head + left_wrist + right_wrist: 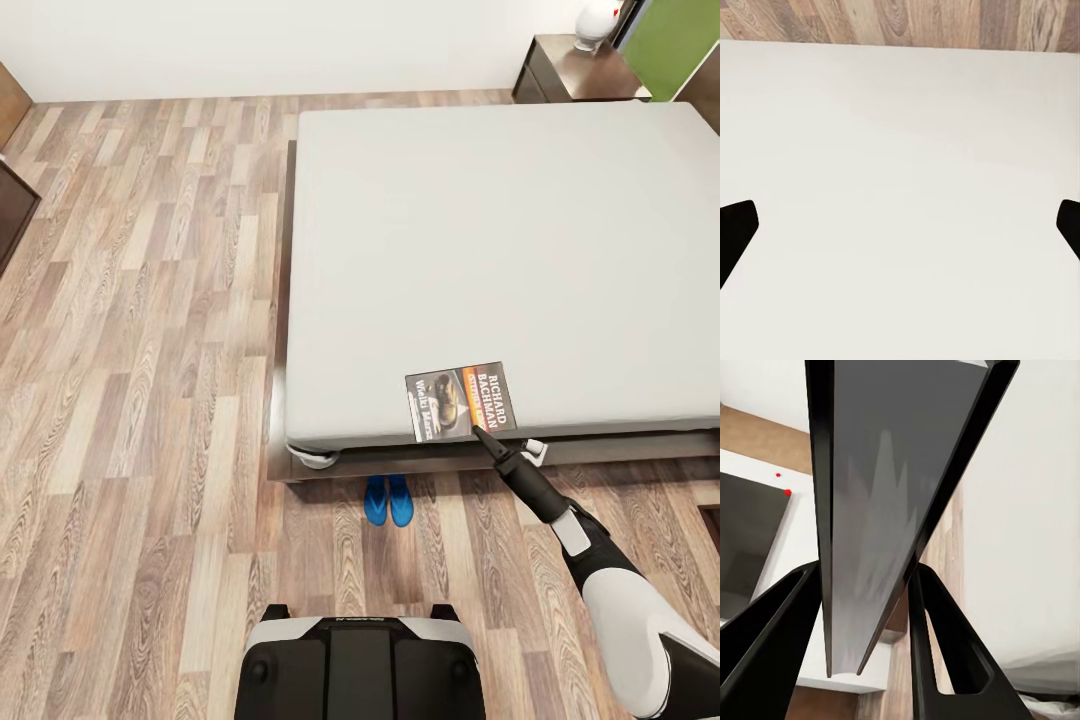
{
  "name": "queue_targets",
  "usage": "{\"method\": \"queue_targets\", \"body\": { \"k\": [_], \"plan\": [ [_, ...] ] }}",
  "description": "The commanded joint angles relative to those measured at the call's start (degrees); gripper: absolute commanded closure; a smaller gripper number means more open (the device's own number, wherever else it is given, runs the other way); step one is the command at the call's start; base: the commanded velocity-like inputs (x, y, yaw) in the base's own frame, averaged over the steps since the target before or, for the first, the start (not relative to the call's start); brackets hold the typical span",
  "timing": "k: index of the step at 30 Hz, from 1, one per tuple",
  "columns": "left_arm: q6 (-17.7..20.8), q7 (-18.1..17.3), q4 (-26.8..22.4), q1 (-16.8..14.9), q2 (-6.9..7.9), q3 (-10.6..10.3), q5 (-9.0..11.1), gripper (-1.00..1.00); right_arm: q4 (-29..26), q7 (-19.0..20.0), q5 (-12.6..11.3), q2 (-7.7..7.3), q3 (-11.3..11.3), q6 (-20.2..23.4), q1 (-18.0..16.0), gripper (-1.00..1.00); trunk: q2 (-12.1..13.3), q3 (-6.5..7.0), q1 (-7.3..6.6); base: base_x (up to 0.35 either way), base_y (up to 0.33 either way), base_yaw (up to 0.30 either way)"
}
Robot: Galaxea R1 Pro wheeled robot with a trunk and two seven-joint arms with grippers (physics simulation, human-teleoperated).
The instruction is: In the bedroom, move the book from the bed onto either nightstand, and place the two sandals side by side next to the bed.
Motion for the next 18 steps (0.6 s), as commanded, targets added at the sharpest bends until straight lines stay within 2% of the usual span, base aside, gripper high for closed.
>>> {"method": "queue_targets", "body": {
  "k": [1,18],
  "plan": [
    [-0.24,0.05,0.07,0.00,-0.04,-0.49,0.33,-1.00,0.03,0.21,-0.07,0.02,-0.14,0.60,-0.03,1.00,-0.08,-0.05,0.03,0.000,0.000,0.000],
    [0.00,-0.27,0.07,0.01,-0.34,-0.49,0.26,-1.00,0.02,0.21,-0.07,0.30,0.12,0.60,-0.07,1.00,-0.08,0.08,0.03,0.000,0.000,0.000]
  ]
}}
